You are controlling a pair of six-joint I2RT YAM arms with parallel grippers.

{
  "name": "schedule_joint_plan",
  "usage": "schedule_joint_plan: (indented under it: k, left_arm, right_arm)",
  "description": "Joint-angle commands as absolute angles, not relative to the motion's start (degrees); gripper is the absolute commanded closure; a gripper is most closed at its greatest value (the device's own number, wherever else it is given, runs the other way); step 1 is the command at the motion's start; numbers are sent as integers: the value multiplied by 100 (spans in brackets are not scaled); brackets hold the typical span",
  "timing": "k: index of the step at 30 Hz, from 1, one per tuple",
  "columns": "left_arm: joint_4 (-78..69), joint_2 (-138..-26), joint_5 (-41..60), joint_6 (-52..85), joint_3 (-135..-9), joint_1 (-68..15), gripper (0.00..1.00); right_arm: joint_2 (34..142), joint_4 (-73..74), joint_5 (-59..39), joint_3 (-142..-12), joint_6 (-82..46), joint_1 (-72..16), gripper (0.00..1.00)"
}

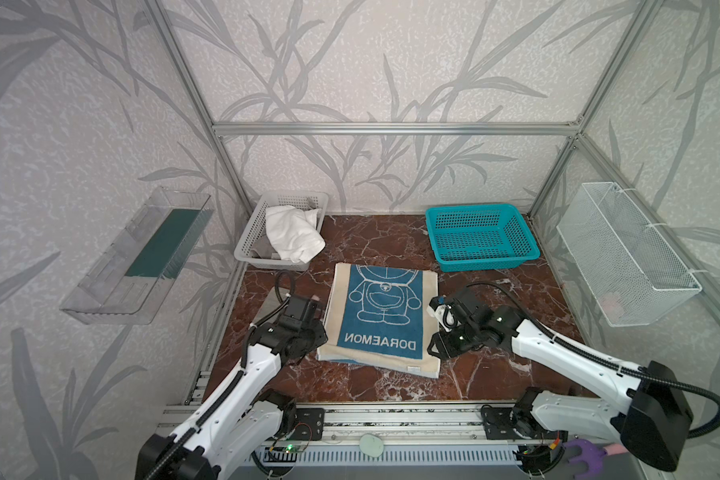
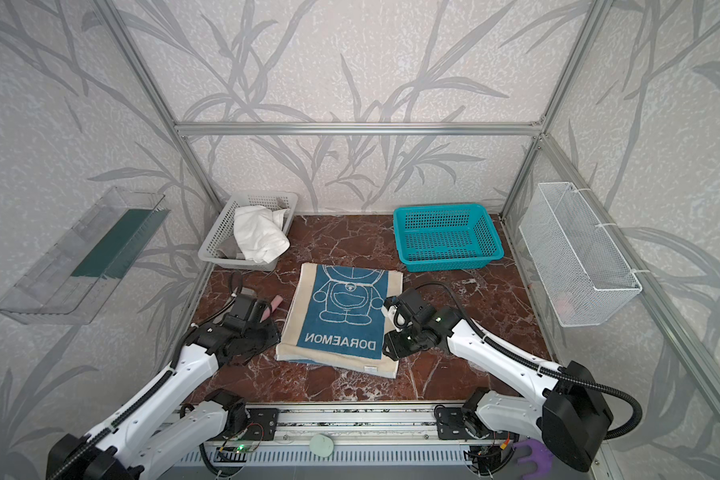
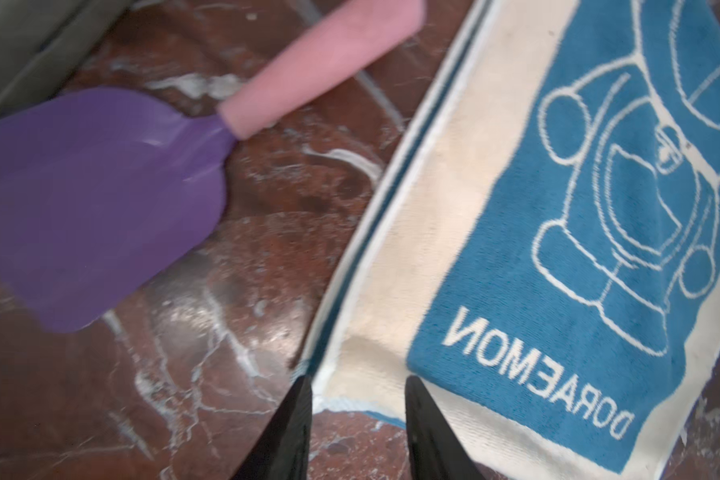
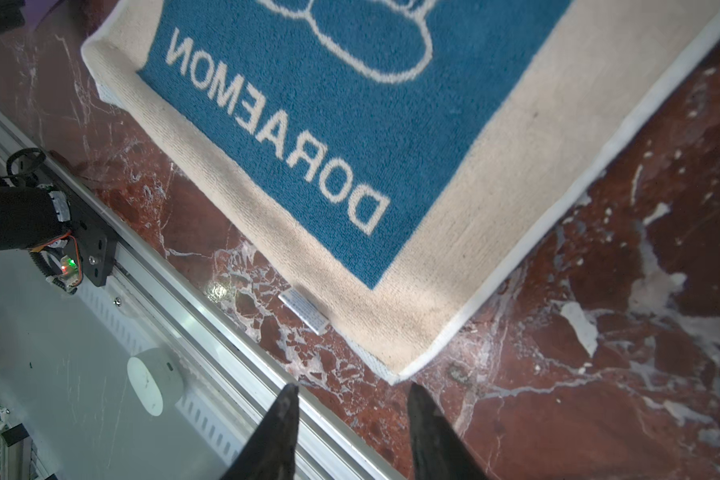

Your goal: Fold and stack the towels

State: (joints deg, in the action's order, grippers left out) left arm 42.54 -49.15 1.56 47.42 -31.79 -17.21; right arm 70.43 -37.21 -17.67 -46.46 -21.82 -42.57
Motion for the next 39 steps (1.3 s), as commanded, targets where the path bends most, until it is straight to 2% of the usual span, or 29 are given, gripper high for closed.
schedule_joint_plan:
  k: [1,2,4,5,7,9,11,12,16,20,24,32,36,39]
  left_arm:
    - [4453,-4737,103,4965,-3063,-1600,65]
    - [4203,-4831,432,4653,-3065,-1604,69]
    - [3875,-5188,877,4367,-3155,-1670,85]
    - [3835,-5453,930,4254,-3261,-1774,89]
    - [3831,-6015,750,3983,-3529,-2104,90]
    - [3680,-6704,738,3771,-3700,-2315,83]
    - [3244,-7337,1037,3683,-3656,-2327,65]
    - [3125,-7568,1113,3745,-3607,-2354,62]
    - [3616,-7901,689,3929,-3467,-2685,60]
    - [4195,-7362,275,4360,-3140,-2755,56]
    - [4431,-6951,333,4712,-3148,-2964,56]
    - [5240,-6595,286,5674,-3341,-4195,57]
    - [5352,-6070,-71,5626,-3552,-4202,57]
    - [5093,-6082,83,4949,-3948,-3528,49]
  right_arm:
    - [7832,-3441,-1805,-4978,-2039,-4236,56]
    - [8140,-3325,-1967,-5106,-2046,-4243,56]
    - [8731,-3093,-2248,-5309,-2092,-4301,58]
    - [8989,-2975,-2293,-5399,-2092,-4359,59]
    - [9382,-2833,-2293,-5536,-2072,-4442,60]
    - [9709,-2695,-2303,-5581,-2052,-4455,61]
    - [10036,-2673,-2293,-5565,-1984,-4456,62]
    - [10154,-2724,-2251,-5537,-1955,-4448,63]
    - [10236,-2797,-2321,-5111,-1979,-4272,64]
    - [10022,-2432,-2607,-4463,-2132,-4101,64]
    - [9812,-2215,-2826,-3986,-2299,-4096,64]
    - [8434,-2844,-2593,-3190,-2523,-4096,63]
    - [7304,-2983,-2330,-2750,-3060,-4157,62]
    - [6613,-3122,-1600,-3206,-3006,-4166,57]
